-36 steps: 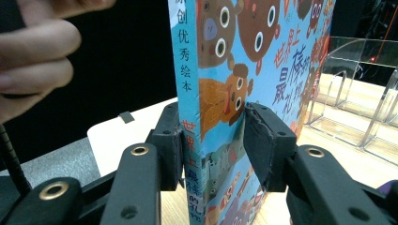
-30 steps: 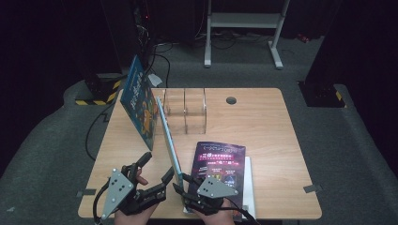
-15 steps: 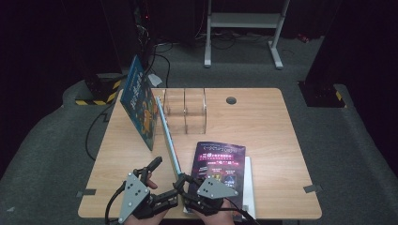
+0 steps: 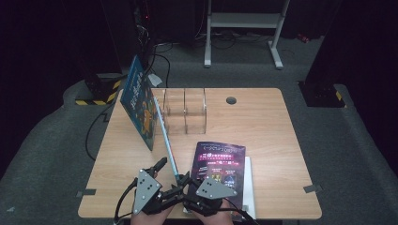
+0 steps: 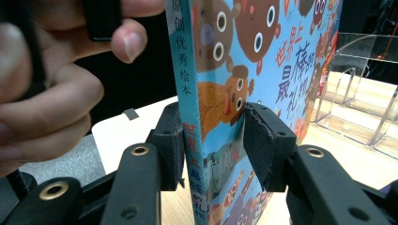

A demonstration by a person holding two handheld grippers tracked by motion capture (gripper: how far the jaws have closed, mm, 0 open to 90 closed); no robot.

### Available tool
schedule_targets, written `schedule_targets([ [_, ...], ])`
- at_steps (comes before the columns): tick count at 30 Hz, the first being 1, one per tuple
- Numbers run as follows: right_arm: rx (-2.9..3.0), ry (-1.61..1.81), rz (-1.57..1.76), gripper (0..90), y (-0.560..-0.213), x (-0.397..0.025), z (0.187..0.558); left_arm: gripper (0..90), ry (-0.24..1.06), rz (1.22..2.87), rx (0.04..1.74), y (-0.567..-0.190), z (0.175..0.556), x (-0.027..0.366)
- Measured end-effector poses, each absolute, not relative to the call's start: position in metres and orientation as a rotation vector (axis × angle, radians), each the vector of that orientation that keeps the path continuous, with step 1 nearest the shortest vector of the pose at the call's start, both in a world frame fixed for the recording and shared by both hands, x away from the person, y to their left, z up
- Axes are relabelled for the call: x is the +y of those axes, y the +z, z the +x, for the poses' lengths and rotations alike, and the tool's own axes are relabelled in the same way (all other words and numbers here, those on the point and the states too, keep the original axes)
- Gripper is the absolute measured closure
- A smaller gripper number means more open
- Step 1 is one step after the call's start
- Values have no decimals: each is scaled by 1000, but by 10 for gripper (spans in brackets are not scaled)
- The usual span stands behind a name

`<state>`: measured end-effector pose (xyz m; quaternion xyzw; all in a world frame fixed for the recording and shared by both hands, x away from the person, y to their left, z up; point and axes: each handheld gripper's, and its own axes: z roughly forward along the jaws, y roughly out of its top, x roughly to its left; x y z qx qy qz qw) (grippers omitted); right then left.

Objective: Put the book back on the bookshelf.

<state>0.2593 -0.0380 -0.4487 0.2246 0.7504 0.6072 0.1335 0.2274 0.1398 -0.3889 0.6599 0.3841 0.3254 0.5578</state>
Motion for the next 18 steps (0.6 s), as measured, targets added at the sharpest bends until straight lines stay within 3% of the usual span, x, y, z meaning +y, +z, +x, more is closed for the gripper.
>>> schedule_targets([
  [8, 2188, 1757, 649, 600, -449, -39, 258, 308, 783, 1561, 933, -394, 230, 140],
  [18, 2233, 1750, 641, 572, -449, -49, 255, 328, 809, 1563, 925, -394, 228, 140],
])
